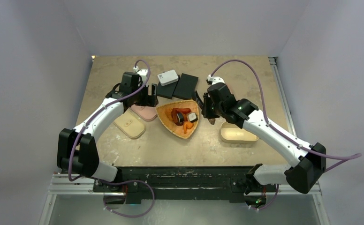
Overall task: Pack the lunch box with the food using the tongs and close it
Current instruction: Pick up the fake food from the plate.
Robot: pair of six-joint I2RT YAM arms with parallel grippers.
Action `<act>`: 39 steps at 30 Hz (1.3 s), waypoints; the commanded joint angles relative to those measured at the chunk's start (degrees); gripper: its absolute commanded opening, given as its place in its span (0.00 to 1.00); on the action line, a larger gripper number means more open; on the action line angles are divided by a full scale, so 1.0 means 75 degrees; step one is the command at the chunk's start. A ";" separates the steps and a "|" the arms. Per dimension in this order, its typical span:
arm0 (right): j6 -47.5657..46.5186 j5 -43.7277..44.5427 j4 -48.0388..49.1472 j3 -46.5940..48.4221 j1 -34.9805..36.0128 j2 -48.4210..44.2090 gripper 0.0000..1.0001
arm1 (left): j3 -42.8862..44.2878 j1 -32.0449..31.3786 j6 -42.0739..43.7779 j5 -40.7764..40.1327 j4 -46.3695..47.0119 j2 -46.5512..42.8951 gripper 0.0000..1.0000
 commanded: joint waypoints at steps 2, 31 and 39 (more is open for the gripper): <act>-0.0179 -0.0510 -0.0291 -0.0433 0.0147 -0.0289 0.16 | -0.0040 0.0042 -0.0166 0.0194 0.0296 -0.0247 0.79; -0.0103 0.1048 -0.1131 -0.0014 0.1348 0.0734 0.34 | -0.0051 0.0043 -0.0169 0.0235 0.0309 -0.0206 0.79; -0.0247 0.1041 -0.1003 0.0126 0.1482 0.0966 0.34 | -0.0059 0.0041 -0.0166 0.0248 0.0307 -0.0189 0.79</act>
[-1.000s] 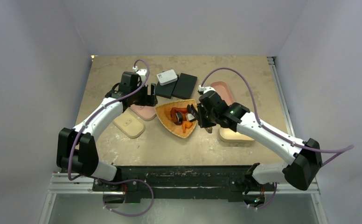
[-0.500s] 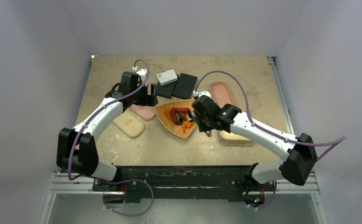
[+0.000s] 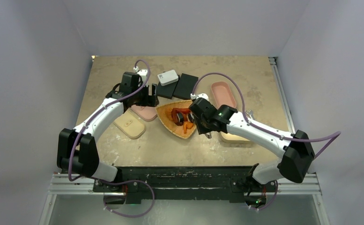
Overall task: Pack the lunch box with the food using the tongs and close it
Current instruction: Pick up the fake food from the plate.
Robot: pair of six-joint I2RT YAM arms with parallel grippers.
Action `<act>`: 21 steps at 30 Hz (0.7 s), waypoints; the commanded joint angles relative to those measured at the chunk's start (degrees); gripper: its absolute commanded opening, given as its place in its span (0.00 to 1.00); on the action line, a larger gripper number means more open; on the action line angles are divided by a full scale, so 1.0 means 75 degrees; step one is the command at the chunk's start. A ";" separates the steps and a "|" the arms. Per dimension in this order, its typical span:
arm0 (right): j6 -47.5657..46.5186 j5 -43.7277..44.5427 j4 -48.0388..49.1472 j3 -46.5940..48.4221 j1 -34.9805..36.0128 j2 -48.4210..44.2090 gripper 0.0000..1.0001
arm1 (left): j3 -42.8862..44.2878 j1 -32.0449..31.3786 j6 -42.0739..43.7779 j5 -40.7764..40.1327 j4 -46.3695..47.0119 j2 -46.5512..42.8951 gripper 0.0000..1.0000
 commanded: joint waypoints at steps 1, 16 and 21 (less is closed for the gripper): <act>-0.0151 0.0231 0.0166 0.0452 0.0110 0.0124 0.34 | -0.0036 0.0040 -0.0055 0.0101 0.0299 -0.0185 0.79; -0.0064 0.0970 -0.0365 0.0832 0.0363 0.0777 0.36 | -0.0022 0.0041 -0.0049 0.0123 0.0290 -0.0192 0.79; 0.0031 0.1124 -0.0424 0.0897 0.0392 0.0867 0.33 | -0.0022 0.0040 -0.0055 0.0142 0.0286 -0.0194 0.79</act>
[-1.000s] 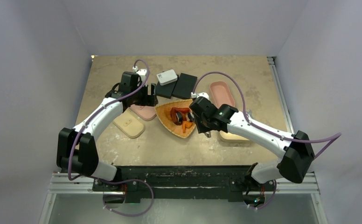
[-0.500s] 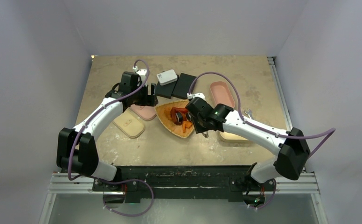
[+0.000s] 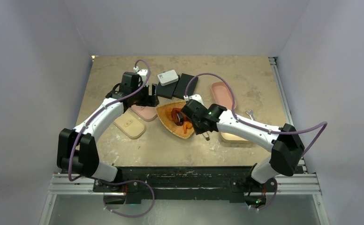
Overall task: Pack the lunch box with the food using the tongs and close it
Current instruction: Pick up the fake food from the plate.
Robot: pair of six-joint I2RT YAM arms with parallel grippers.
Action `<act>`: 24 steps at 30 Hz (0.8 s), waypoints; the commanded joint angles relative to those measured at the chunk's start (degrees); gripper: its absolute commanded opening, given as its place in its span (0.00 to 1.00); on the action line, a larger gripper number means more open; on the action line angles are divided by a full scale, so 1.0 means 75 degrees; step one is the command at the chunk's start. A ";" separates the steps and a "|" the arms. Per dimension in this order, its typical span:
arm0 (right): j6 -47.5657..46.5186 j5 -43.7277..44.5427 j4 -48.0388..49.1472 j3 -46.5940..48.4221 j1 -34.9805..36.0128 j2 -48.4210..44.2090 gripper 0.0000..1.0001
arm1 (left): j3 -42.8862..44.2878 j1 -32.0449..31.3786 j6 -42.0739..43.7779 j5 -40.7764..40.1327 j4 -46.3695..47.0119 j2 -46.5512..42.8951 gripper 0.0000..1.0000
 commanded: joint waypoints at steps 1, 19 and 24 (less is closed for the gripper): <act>0.0111 0.0416 -0.0112 0.0341 0.0055 -0.0016 0.28 | -0.0019 0.0040 -0.0053 0.0128 0.0263 -0.0194 0.79; 0.0672 0.0247 -0.0323 0.0666 0.0057 -0.0499 0.00 | -0.0022 0.0041 -0.0048 0.0093 0.0261 -0.0230 0.79; 0.0709 0.0339 -0.0400 0.0689 0.0057 -0.0575 0.00 | -0.0022 0.0040 -0.0056 0.0092 0.0255 -0.0252 0.79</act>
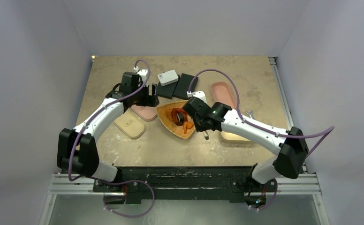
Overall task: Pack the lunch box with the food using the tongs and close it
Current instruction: Pick up the fake food from the plate, then place the fake food in the packing box.
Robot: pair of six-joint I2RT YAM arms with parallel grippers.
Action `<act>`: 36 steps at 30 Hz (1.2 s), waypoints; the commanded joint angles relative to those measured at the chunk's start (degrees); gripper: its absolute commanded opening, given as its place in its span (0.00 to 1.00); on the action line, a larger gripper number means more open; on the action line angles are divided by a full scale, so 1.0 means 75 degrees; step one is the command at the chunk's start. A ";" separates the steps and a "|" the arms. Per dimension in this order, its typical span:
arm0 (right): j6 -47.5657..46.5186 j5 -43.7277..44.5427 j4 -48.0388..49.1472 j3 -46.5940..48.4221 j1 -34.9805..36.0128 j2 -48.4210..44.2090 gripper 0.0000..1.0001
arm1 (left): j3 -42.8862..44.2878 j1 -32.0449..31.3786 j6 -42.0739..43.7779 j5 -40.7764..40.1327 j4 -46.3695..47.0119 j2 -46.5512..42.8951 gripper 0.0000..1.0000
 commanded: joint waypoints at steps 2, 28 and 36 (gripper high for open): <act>0.0205 0.0127 0.0032 0.0361 0.0023 -0.0288 0.00 | -0.0019 0.0040 -0.0049 0.0072 0.0252 -0.0253 0.79; -0.0085 0.0665 0.0077 0.0804 -0.0348 -0.0452 0.00 | -0.0022 0.0040 -0.0055 0.0122 0.0258 -0.0287 0.79; -0.0521 0.0762 0.0705 0.0742 -0.1250 -0.0733 0.00 | -0.0024 0.0040 -0.0062 0.0137 0.0271 -0.0300 0.79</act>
